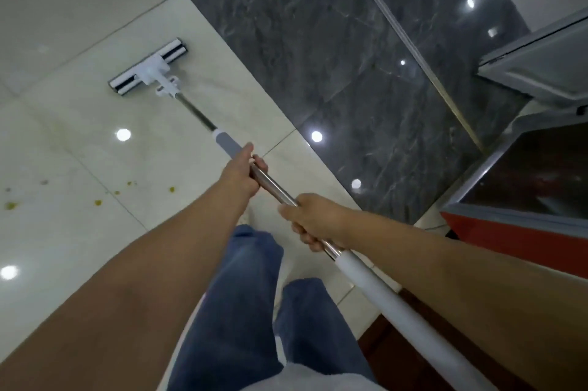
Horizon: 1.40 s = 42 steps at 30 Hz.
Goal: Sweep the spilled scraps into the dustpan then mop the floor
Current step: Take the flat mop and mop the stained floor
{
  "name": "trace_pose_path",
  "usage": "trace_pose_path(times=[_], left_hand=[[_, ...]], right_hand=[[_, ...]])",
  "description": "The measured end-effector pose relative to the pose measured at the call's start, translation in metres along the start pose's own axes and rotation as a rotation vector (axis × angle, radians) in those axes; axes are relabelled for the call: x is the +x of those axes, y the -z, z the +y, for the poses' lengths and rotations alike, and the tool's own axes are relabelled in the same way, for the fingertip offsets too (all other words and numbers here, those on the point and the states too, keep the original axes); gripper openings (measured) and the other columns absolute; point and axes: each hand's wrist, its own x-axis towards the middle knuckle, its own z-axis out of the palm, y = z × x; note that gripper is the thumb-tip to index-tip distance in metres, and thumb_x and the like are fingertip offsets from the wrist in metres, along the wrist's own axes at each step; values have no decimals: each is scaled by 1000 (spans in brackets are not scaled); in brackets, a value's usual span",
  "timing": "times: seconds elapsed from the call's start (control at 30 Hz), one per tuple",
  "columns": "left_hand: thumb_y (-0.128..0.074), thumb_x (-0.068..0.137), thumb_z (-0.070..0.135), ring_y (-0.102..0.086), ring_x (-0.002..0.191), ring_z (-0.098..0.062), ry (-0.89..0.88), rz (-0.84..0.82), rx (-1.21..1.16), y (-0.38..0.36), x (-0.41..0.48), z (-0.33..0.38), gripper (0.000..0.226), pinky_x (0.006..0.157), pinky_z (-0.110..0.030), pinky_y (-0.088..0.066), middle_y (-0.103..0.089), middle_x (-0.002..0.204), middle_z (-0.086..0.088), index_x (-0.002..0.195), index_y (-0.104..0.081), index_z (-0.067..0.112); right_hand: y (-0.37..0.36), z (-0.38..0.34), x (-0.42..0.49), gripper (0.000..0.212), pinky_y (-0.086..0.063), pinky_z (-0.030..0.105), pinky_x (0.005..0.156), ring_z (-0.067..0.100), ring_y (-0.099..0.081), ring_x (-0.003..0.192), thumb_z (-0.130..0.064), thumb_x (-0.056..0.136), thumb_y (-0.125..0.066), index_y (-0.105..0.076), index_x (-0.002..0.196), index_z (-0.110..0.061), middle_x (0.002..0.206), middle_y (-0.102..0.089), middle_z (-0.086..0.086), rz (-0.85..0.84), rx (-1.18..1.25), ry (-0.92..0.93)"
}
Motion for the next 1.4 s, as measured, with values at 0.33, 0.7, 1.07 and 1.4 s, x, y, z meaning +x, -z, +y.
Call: trace_pose_path(times=[0.33,0.7,1.07,1.4], left_hand=[[-59,92,30,-37,23,-11,-152,93,67,-25,51,211,32,32,-11,-35,-43,66,-3,75,-41,9],[-62,90,26,-36,23,-11,-60,74,101,32,17,58,30,34,-11,-37,-38,64,-3,76,-42,10],[-62,90,21,-40,24,-11,73,-3,162,141,-68,-250,27,34,-16,-43,-43,49,-4,78,-41,9],[-57,93,18,-42,27,-11,200,-29,93,187,-156,-399,21,36,-18,-45,-41,54,-3,82,-40,9]], right_hand=[[-43,-192,100,25,-41,19,38,10,-40,47,-30,99,-44,-44,83,-11,63,-44,4,-117,20,37],[-44,-41,35,36,-46,25,53,13,-43,46,-42,98,-40,-49,108,-9,60,-47,4,-81,-179,-66],[-37,263,-104,26,-44,20,46,8,-44,50,-39,98,-43,-43,113,-18,69,-48,2,-66,-212,-125],[-29,395,-205,17,-36,19,33,5,-38,35,-30,96,-52,-42,90,-17,61,-42,1,-82,-338,-86]])
